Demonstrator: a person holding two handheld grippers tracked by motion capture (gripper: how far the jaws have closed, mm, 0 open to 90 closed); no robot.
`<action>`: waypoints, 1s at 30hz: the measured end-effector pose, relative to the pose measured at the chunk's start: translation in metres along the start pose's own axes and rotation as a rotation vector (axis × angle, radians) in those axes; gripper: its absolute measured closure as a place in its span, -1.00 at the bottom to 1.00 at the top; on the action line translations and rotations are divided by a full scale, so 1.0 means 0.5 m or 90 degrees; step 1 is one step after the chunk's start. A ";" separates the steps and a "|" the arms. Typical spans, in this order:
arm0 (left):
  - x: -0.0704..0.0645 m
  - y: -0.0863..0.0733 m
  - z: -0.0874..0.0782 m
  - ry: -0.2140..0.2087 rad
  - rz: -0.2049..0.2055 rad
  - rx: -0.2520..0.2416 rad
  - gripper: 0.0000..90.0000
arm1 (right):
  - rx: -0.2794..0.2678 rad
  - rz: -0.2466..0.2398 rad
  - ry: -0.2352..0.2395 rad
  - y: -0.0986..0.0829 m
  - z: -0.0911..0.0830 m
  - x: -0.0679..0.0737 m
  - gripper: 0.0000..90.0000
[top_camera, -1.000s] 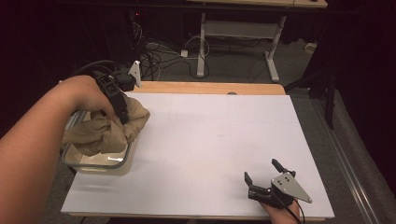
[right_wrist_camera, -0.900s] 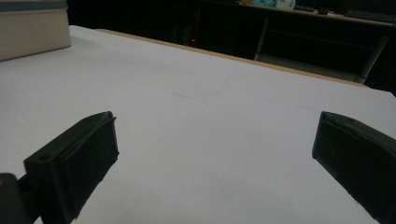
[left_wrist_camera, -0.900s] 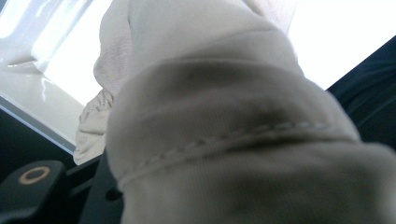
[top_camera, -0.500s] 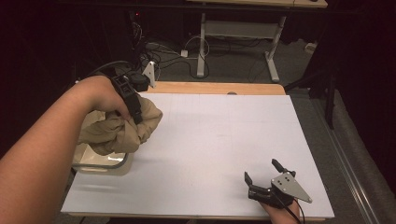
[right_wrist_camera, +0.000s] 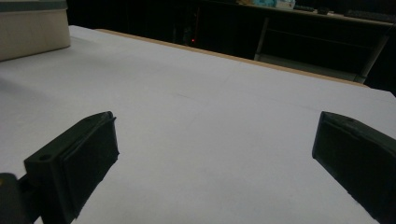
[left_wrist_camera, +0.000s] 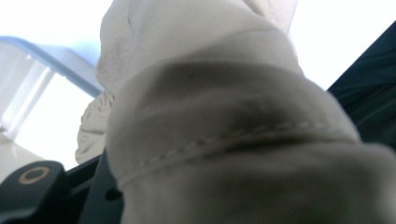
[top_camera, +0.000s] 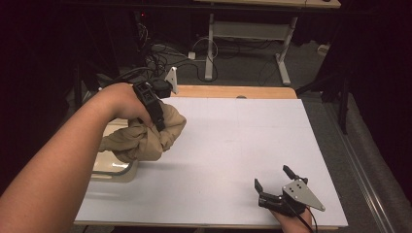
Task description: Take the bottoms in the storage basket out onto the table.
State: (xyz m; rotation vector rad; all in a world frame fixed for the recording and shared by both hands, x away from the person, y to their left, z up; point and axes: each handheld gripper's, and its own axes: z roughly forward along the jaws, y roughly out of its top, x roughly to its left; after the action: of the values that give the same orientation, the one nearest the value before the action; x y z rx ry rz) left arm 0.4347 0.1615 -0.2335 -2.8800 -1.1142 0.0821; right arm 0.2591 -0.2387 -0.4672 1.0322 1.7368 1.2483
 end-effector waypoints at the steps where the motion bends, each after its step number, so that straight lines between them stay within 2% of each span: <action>1: -0.003 0.004 0.001 0.000 0.003 -0.001 0.23 | 0.000 0.000 -0.001 0.000 0.000 0.000 -0.97; 9: -0.025 0.035 0.010 -0.018 0.032 -0.016 0.23 | -0.001 0.001 -0.001 0.000 0.000 -0.001 -0.97; 11: -0.034 0.045 0.012 -0.027 0.040 -0.030 0.23 | 0.000 0.001 0.000 0.000 -0.001 -0.001 -0.97; 17: -0.048 0.065 0.025 -0.029 0.044 -0.043 0.23 | -0.001 0.001 0.000 0.000 0.000 0.000 -0.97; 30: -0.063 0.095 0.046 -0.029 0.055 -0.069 0.22 | 0.002 -0.002 0.001 -0.001 0.001 0.000 -0.97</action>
State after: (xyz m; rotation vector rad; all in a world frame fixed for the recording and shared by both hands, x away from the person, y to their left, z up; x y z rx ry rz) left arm 0.4420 0.1059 -0.2586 -3.0362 -1.0330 0.0935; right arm 0.2592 -0.2384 -0.4677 1.0301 1.7423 1.2450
